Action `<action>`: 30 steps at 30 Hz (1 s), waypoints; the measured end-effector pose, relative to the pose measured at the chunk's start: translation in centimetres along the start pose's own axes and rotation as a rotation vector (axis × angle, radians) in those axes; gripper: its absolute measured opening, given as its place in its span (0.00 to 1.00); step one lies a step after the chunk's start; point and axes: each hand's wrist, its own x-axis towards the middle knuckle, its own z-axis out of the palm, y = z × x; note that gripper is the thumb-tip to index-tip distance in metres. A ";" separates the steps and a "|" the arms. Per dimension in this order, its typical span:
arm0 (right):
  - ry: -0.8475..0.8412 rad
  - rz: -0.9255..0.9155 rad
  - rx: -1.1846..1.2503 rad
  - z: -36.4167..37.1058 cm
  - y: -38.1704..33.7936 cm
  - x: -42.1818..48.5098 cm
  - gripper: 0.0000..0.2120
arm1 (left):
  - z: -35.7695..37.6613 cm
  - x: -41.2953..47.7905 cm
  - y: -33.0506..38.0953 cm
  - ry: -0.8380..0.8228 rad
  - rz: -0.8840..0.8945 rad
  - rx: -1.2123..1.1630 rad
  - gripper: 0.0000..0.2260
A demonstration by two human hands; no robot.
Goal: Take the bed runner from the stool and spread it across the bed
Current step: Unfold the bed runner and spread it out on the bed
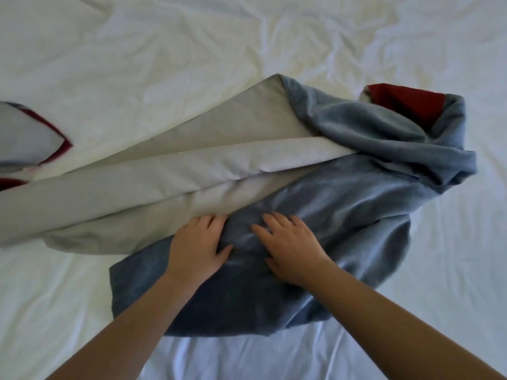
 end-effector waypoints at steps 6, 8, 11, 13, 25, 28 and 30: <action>-0.022 0.225 0.052 2.4 -4.3 -2.8 0.32 | 0.0 -1.5 -0.3 0.035 -0.035 -0.132 0.09; 0.055 0.278 0.084 2.5 -5.8 -3.2 0.30 | 0.1 -2.2 -0.5 0.030 0.004 -0.151 0.09; 0.091 0.269 0.131 2.7 -8.6 -4.3 0.32 | -0.3 -3.7 -1.2 0.049 0.064 -0.112 0.08; 0.030 0.232 0.118 3.1 -11.0 -5.2 0.36 | -0.6 -5.2 -2.4 0.011 0.091 -0.046 0.09; 0.025 0.284 0.055 5.4 -14.5 -7.7 0.28 | 0.2 -10.9 -4.9 -0.159 0.069 -0.021 0.05; 0.059 0.227 0.045 5.3 -13.3 -10.1 0.25 | 1.0 -12.9 -3.3 -0.173 0.081 -0.115 0.04; 0.095 0.212 0.028 5.9 -11.8 -11.9 0.21 | 1.8 -14.4 -1.6 -0.182 0.103 -0.152 0.05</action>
